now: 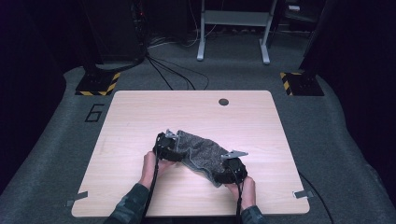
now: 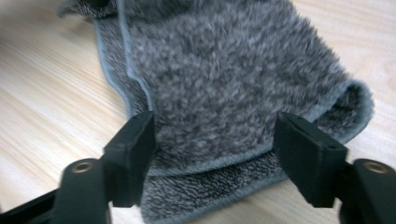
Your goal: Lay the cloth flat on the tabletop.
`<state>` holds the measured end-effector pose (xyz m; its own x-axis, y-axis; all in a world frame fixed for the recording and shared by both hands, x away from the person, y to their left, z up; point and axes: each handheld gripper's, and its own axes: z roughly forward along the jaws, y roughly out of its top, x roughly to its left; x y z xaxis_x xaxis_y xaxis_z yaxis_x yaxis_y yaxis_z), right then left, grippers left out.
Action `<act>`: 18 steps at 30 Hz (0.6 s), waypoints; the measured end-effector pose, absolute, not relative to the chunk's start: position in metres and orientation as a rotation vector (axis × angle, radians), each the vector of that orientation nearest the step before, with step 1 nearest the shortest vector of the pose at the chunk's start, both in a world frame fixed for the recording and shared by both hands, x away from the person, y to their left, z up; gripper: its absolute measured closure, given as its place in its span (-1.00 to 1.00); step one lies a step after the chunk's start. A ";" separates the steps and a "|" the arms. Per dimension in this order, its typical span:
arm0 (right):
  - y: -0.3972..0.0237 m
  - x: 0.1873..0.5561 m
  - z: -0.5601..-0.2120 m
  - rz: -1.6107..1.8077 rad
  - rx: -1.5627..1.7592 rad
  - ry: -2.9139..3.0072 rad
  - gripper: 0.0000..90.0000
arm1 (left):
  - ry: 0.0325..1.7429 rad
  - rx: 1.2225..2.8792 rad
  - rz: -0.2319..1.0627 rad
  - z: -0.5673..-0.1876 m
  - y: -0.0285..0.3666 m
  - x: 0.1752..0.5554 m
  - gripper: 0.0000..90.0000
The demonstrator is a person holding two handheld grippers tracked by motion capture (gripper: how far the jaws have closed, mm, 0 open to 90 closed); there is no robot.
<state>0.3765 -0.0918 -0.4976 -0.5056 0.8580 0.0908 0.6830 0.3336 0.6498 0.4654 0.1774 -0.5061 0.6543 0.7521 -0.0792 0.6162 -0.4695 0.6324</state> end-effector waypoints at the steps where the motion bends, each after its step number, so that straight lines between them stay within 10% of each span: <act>1: -0.092 0.377 -0.500 0.923 1.382 2.336 -0.41 | 1.068 2.234 0.273 -0.508 0.178 0.466 -0.36; 18: -0.099 0.391 -0.511 0.829 1.341 2.373 -0.45 | 1.043 2.258 0.339 -0.512 0.181 0.444 -0.37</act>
<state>0.3908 -0.0987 -0.5112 -0.5236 0.8515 0.0275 0.6834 0.4005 0.6103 0.4437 0.1809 -0.5115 0.6553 0.7549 -0.0258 0.5957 -0.4955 0.6322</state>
